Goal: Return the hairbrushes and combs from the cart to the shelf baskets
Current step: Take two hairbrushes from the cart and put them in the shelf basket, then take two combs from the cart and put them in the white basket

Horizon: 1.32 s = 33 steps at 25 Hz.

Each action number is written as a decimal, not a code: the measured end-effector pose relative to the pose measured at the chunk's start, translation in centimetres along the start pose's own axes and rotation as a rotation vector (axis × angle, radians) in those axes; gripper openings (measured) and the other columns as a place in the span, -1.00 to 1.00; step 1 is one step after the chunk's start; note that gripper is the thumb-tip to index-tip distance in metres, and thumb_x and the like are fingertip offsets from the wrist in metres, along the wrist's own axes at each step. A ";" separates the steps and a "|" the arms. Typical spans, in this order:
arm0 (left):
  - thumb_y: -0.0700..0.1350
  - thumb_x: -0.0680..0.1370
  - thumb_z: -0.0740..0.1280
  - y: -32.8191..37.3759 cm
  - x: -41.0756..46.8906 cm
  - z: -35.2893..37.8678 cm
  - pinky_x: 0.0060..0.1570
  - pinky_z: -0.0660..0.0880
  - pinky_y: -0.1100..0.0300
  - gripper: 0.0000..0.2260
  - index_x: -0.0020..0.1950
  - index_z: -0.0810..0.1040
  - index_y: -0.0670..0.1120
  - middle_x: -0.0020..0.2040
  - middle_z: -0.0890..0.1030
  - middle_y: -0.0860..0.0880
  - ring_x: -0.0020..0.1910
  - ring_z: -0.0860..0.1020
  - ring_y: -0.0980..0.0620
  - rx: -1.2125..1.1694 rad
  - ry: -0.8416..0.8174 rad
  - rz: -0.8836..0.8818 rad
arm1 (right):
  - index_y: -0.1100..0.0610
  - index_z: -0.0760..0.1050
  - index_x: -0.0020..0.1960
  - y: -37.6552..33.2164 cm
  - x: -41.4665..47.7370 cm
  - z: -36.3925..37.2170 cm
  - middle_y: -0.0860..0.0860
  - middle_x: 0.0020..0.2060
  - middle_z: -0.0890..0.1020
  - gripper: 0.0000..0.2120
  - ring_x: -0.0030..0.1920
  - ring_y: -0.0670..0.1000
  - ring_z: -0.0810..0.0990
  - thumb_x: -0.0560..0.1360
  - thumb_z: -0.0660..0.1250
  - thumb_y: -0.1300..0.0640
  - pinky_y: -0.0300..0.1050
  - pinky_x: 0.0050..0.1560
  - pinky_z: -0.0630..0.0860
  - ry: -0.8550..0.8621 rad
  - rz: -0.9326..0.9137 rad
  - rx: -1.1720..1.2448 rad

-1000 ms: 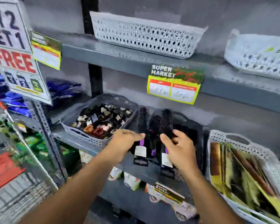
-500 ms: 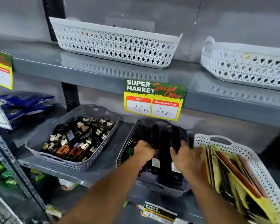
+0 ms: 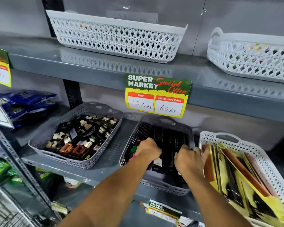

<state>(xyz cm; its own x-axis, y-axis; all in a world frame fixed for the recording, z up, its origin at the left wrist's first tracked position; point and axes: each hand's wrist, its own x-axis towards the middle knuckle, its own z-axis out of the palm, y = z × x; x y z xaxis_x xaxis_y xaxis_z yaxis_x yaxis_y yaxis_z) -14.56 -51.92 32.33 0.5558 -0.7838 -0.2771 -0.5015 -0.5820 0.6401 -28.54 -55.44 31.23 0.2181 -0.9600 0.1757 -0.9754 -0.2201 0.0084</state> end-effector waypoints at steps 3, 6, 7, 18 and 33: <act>0.13 0.45 0.35 0.2 -0.7 0.1 0.18 0.43 -0.02 -0.59 0.21 0.53 -0.06 0.25 0.55 -0.15 0.28 0.45 -0.21 0.203 0.069 0.013 | 0.02 0.55 0.00 -0.1 0.0 -0.1 0.03 -0.07 0.67 -0.78 0.26 0.15 0.40 0.45 0.23 -0.05 0.35 0.40 -0.12 -0.004 0.001 -0.031; 0.14 0.49 0.32 0.1 -1.2 0.2 0.20 0.40 -0.05 -0.57 0.25 0.51 -0.09 0.30 0.50 -0.17 0.31 0.40 -0.23 0.229 0.073 0.038 | 0.02 0.50 0.13 0.3 -0.2 -0.5 0.05 0.14 0.58 -0.65 0.31 0.15 0.35 0.46 0.20 -0.15 0.33 0.40 -0.06 0.041 -0.039 -0.029; 0.14 0.50 0.31 0.1 -1.3 0.2 0.20 0.40 -0.05 -0.57 0.25 0.51 -0.10 0.31 0.49 -0.17 0.32 0.39 -0.23 0.227 0.073 0.042 | 0.02 0.48 0.16 0.6 -0.3 -0.7 0.05 0.16 0.56 -0.63 0.31 0.15 0.35 0.46 0.20 -0.16 0.33 0.40 -0.05 0.061 -0.055 -0.024; 0.00 0.59 0.15 -1.3 -4.6 -1.9 0.15 0.42 -0.07 -0.67 0.23 0.49 -0.15 0.26 0.49 -0.21 0.26 0.41 -0.25 0.378 0.337 0.313 | 0.07 0.34 0.36 0.8 -1.6 -3.0 0.08 0.38 0.41 -0.50 0.46 0.16 0.20 0.50 0.16 -0.12 0.28 0.42 -0.03 0.156 -0.206 -0.022; 0.04 0.64 -0.06 -21.2 -18.1 -15.1 0.55 -0.09 -0.05 -0.48 0.57 0.02 -0.14 0.60 0.00 -0.19 0.58 -0.07 -0.16 0.467 0.757 -0.074 | 0.14 0.13 0.50 -14.8 -10.4 -5.7 0.11 0.53 0.16 -0.40 0.54 0.14 0.02 0.56 0.07 -0.14 0.22 0.47 -0.10 0.160 -0.742 0.180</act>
<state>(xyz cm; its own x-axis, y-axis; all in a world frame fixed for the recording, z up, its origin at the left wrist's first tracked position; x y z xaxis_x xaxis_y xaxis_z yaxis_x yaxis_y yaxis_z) -3.95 -22.17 34.65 0.8034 -0.4836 0.3474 -0.5740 -0.7841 0.2359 -16.53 -41.24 34.90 0.7913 -0.5171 0.3263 -0.5531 -0.8328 0.0217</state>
